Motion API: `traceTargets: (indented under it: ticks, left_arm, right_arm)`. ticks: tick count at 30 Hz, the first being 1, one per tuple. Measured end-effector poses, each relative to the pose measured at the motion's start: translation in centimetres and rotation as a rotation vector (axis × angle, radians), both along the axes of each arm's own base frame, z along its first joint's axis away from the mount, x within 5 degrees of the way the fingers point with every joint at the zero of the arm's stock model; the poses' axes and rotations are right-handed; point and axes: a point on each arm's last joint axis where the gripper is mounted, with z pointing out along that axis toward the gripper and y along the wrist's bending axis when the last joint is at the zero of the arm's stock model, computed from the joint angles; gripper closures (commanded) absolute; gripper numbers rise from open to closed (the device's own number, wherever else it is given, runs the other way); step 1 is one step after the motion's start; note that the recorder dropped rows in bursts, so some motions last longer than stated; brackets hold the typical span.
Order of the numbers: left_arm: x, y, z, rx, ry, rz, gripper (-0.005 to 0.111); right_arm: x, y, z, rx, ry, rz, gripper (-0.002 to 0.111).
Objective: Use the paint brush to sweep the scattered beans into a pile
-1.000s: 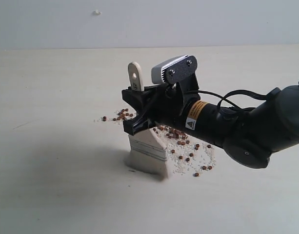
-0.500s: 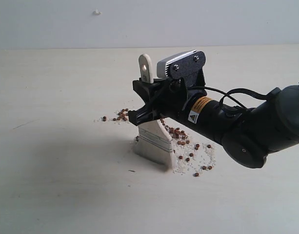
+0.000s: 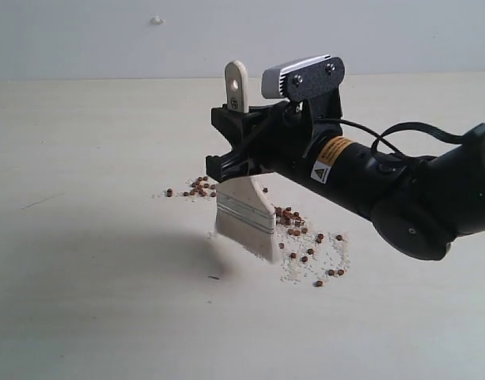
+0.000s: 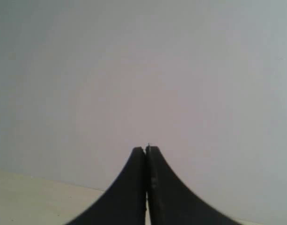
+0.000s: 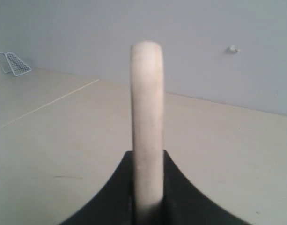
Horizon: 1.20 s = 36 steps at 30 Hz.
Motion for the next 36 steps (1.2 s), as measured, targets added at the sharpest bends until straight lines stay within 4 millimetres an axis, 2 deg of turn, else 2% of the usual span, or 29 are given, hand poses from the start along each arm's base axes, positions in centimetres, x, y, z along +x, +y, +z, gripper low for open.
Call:
traceTargets:
  ticks: [4,8,14,20,27,31,36]
  left_arm:
    - [0.0,0.0,0.0,0.0,0.0,0.0,0.107]
    - [0.0,0.0,0.0,0.0,0.0,0.0,0.107]
    - [0.0,0.0,0.0,0.0,0.0,0.0,0.107]
    - [0.0,0.0,0.0,0.0,0.0,0.0,0.107]
    - [0.0,0.0,0.0,0.0,0.0,0.0,0.107]
    - [0.0,0.0,0.0,0.0,0.0,0.0,0.107]
    - [0.0,0.0,0.0,0.0,0.0,0.0,0.107]
  right_arm:
    - [-0.2,-0.2,1.5,0.019,-0.035,-0.003,0.108]
    - [0.7,-1.6,2.5,0.035,-0.105,-0.016,0.108]
    - [4.1,-5.6,4.0,0.023,-0.179,0.033,0.108]
    - [8.0,-7.3,6.0,-0.023,-0.236,0.175,0.108]
    - [13.1,-6.3,6.4,-0.059,-0.261,0.305,0.108]
    - [16.3,-5.4,4.9,-0.045,-0.241,0.354,0.108]
    - [18.9,-4.2,2.8,0.03,-0.229,0.488,0.108]
